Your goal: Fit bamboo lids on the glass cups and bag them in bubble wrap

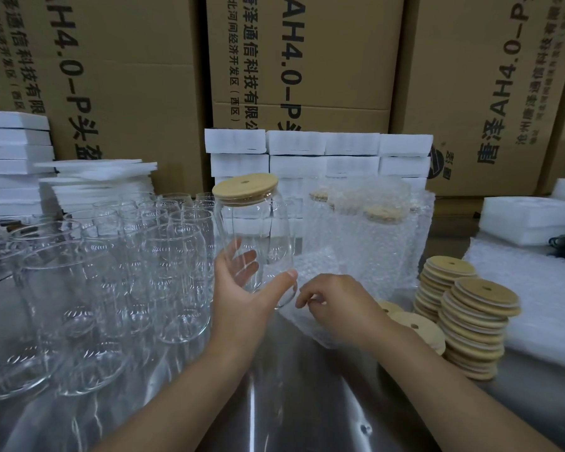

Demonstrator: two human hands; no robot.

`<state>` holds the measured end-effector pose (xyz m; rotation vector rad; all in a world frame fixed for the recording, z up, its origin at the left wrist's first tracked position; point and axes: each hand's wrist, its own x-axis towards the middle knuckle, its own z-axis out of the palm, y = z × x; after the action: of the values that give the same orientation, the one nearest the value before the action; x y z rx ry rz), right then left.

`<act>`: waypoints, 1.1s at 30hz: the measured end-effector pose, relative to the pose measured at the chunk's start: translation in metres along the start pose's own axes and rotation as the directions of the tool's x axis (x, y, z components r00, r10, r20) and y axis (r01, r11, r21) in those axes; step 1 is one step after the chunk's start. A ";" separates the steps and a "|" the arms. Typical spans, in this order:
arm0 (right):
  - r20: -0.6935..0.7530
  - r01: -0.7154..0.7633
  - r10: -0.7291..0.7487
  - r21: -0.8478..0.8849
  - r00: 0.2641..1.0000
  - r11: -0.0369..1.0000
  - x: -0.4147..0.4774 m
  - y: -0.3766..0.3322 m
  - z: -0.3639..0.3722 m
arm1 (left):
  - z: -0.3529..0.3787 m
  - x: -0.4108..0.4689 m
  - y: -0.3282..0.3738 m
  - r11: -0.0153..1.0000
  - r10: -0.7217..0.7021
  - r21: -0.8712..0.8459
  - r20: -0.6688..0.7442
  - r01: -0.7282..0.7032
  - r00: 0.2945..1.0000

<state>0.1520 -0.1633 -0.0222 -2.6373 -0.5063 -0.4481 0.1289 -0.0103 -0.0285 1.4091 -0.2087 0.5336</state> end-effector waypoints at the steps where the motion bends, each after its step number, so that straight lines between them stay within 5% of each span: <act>1: 0.002 0.020 -0.019 -0.092 1.000 0.996 -0.001 -0.001 -0.001 | 0.001 -0.001 0.001 1.000 0.007 -0.001 -0.004 -0.007 1.000; 4: 0.033 0.058 -0.052 -0.205 0.998 0.977 -0.004 -0.001 -0.001 | 0.003 -0.004 0.004 0.999 0.018 -0.028 0.002 -0.018 1.000; 14: -0.008 0.083 -0.083 0.005 0.997 0.997 -0.008 -0.008 0.017 | 0.009 -0.014 0.013 0.980 -0.073 -0.174 0.152 0.099 0.986; 19: 0.010 0.044 -0.045 0.060 0.999 0.997 -0.010 -0.007 0.014 | 0.009 -0.009 0.005 0.968 -0.111 -0.212 0.120 0.135 0.987; 33: 0.104 -0.081 0.038 0.440 0.994 0.895 -0.008 -0.009 0.000 | -0.001 0.001 -0.008 0.999 -0.036 -0.016 0.103 0.038 0.994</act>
<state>0.1413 -0.1576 -0.0225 -2.2286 -0.4877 -0.1629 0.1330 -0.0097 -0.0355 1.4213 -0.2693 0.4278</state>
